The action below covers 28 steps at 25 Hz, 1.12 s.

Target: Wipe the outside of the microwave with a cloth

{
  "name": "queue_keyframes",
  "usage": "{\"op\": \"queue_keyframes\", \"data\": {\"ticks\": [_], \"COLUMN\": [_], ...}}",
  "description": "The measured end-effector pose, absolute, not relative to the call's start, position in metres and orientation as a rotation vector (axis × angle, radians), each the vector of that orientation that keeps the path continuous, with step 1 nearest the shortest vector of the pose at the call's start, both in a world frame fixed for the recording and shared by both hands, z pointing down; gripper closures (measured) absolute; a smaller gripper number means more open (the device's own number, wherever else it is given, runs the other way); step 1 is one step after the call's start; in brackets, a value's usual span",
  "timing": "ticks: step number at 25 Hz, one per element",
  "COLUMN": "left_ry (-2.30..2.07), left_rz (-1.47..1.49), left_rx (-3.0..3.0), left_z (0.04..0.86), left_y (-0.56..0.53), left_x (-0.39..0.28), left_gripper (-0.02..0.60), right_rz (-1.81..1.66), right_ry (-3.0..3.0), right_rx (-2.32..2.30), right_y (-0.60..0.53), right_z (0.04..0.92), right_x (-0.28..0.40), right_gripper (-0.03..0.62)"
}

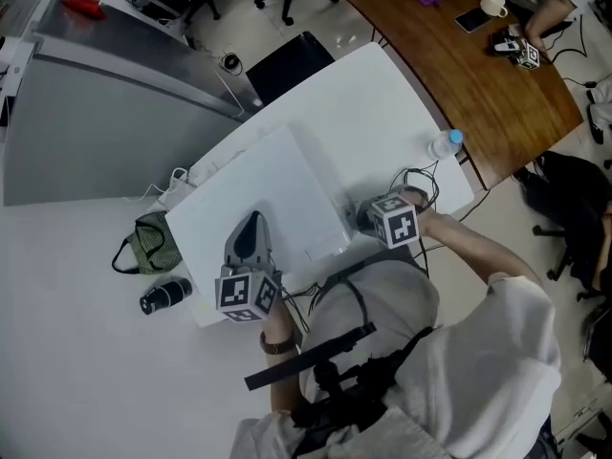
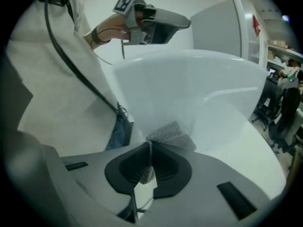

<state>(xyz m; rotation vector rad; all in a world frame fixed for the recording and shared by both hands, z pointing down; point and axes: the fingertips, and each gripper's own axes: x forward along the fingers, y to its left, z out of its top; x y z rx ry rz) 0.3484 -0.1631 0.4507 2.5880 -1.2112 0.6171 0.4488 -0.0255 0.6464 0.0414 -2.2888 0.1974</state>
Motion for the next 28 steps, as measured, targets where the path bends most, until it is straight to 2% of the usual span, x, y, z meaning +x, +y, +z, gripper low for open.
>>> {"op": "queue_keyframes", "data": {"ticks": [5, 8, 16, 28], "left_ry": [-1.169, -1.135, -1.159, -1.323], "left_rz": [0.628, 0.633, 0.63, 0.626], "left_rx": [2.602, 2.617, 2.617, 2.522], "left_z": [0.455, 0.455, 0.45, 0.442], "left_y": [-0.169, -0.168, -0.164, -0.153], "left_x": [0.366, 0.378, 0.374, 0.326], "left_gripper": [0.554, 0.554, 0.554, 0.554], "right_rz": [0.193, 0.188, 0.182, 0.227], "right_ry": [-2.225, -2.197, -2.066, -2.038], "right_rx": [-0.279, -0.25, 0.123, 0.708], "right_y": [0.055, 0.045, -0.115, -0.369], "right_z": [0.655, 0.663, 0.696, 0.682], "right_x": [0.454, 0.458, 0.492, 0.515], "right_gripper": [0.569, 0.569, 0.569, 0.569]}}
